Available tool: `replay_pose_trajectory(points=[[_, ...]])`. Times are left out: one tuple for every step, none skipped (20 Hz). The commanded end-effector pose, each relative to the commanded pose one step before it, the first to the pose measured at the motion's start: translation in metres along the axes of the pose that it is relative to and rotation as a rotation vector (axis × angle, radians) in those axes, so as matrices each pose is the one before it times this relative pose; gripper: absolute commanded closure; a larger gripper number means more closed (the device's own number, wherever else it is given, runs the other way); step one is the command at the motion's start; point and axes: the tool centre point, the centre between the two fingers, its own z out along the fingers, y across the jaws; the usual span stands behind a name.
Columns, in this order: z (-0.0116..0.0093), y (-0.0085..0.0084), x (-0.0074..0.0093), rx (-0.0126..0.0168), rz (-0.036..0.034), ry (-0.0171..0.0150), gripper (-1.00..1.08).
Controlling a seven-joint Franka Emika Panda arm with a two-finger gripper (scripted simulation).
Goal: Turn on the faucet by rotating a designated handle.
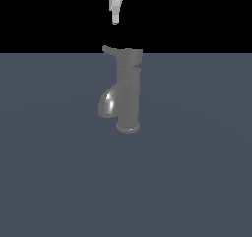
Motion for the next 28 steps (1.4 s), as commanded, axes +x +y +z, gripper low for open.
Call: replay_pose_trajectory(points=[[0.01246,-0.01109,-0.00040,-0.00139,0.06519,0.00709,1.08],[0.00504,-0.00422,-0.00048,-0.00051,0.02529,0.00307,1.08],[0.00510,-0.00415,-0.00061,-0.00041,0.02524,0.00320,1.08],[0.00509,-0.00403,-0.00073,-0.00029,0.02486,0.00329,1.08],[0.00489,-0.00376,-0.00081,-0.00016,0.02362,0.00324,1.08],[0.00467,-0.00349,-0.00088,-0.00005,0.02227,0.00316,1.08],[0.00444,-0.00323,-0.00092,0.00005,0.02095,0.00306,1.08],[0.00420,-0.00297,-0.00094,0.00014,0.01964,0.00294,1.08],[0.00396,-0.00273,-0.00096,0.00021,0.01831,0.00281,1.08],[0.00371,-0.00249,-0.00094,0.00027,0.01703,0.00266,1.08],[0.00346,-0.00226,-0.00092,0.00031,0.01573,0.00250,1.08],[0.00319,-0.00204,-0.00090,0.00034,0.01442,0.00233,1.08],[0.00293,-0.00183,-0.00085,0.00036,0.01316,0.00215,1.08],[0.00266,-0.00163,-0.00079,0.00036,0.01189,0.00197,1.08],[0.00239,-0.00144,-0.00073,0.00036,0.01061,0.00178,1.08],[0.00212,-0.00125,-0.00067,0.00034,0.00933,0.00157,1.08],[0.00184,-0.00107,-0.00058,0.00031,0.00811,0.00138,1.08],[0.00156,-0.00089,-0.00051,0.00028,0.00684,0.00117,1.08],[0.00128,-0.00073,-0.00041,0.00024,0.00561,0.00096,1.08],[0.00100,-0.00055,-0.00036,0.00019,0.00430,0.00074,1.08],[0.00071,-0.00040,-0.00023,0.00014,0.00312,0.00054,1.08],[0.00043,-0.00023,-0.00018,0.00008,0.00180,0.00031,1.08],[0.00014,-0.00009,-0.00001,0.00003,0.00068,0.00012,1.08],[0.00000,0.00000,0.00000,0.00000,0.00000,0.00000,1.08],[0.00000,0.00000,0.00000,0.00000,0.00000,0.00000,1.08],[0.00000,0.00000,0.00000,0.00000,0.00000,0.00000,1.08],[0.00002,0.00018,0.00008,-0.00038,-0.00090,0.00002,1.08],[0.00002,0.00266,-0.00074,0.00000,0.00000,0.00000,1.08]])
